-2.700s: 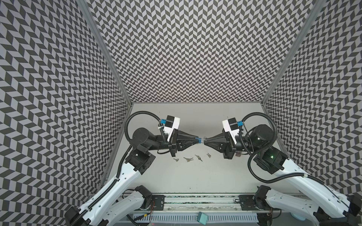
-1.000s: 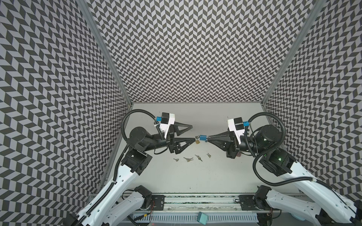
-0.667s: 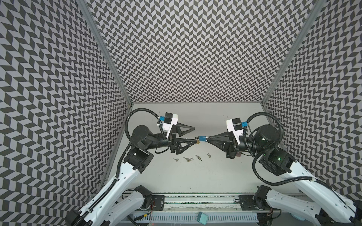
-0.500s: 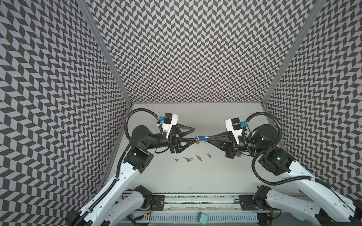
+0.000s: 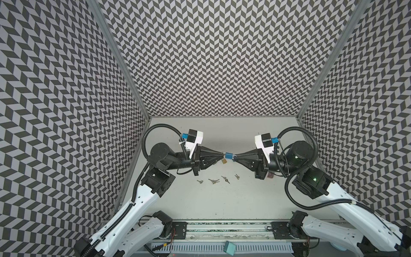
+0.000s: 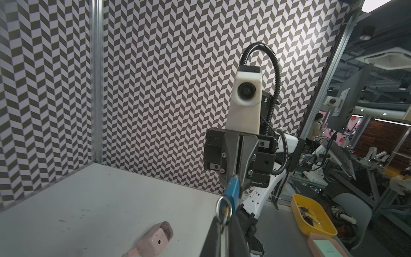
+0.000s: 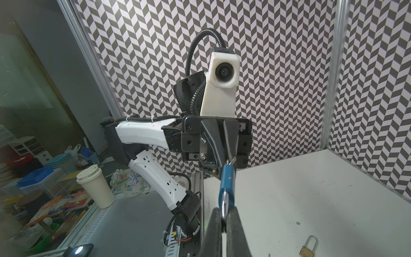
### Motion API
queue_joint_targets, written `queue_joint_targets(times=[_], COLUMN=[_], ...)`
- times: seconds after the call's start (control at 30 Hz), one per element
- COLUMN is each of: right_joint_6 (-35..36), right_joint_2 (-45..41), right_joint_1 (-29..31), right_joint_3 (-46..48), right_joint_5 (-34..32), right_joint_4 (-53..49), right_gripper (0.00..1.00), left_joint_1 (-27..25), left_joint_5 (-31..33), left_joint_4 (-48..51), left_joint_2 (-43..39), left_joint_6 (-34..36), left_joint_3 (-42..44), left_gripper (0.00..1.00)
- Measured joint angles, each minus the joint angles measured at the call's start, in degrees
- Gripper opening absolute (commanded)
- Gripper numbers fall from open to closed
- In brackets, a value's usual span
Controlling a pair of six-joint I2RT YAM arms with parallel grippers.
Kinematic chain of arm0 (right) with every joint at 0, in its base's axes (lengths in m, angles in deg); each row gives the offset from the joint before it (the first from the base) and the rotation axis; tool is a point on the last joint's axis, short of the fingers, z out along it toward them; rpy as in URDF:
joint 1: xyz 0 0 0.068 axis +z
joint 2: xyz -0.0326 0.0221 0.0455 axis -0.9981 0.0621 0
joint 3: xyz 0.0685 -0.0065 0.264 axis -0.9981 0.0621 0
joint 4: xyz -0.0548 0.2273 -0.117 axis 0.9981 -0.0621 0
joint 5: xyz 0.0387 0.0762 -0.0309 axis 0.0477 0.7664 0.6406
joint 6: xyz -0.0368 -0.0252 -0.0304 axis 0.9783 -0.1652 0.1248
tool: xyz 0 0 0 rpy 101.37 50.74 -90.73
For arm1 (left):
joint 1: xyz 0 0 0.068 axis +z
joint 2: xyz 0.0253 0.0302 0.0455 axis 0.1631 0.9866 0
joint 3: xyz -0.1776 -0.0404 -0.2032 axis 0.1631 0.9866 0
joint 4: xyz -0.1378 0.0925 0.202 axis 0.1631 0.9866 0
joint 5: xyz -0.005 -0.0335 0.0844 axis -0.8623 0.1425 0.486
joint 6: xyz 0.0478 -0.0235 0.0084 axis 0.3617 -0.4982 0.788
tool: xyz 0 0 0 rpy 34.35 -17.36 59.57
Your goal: Lock with the key
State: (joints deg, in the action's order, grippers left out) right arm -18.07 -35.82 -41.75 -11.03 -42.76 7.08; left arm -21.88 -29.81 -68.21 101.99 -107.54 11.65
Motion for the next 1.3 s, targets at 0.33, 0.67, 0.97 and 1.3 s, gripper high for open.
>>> queue_joint_targets(times=[0.33, 0.67, 0.97, 1.3], right_joint_6=[0.46, 2.25, 2.32, -10.8], right_joint_2=[-0.07, -3.34, -2.36, 10.19], right_joint_1=[-0.2, -0.61, -0.72, -2.29], right_joint_3=[0.0, 0.02, -0.15, 7.96], right_joint_5=[-1.05, -4.07, -19.23, -39.85], right_joint_4=[-0.31, -3.32, -9.64, -22.73], right_gripper=[0.0, 0.0, 0.0, 0.0], left_joint_1=[0.02, 3.61, 4.44, 4.13], left_joint_5=[0.39, 0.76, 9.11, 28.37], left_joint_4=[1.03, 2.36, 9.29, 22.49], left_joint_2=[-0.42, -2.64, -1.25, 7.26], left_joint_6=[0.94, 1.16, 4.2, 6.49], left_joint_3=[-0.37, -0.37, -2.32, -3.26], left_gripper=[0.0, 0.0, 0.0, 0.0])
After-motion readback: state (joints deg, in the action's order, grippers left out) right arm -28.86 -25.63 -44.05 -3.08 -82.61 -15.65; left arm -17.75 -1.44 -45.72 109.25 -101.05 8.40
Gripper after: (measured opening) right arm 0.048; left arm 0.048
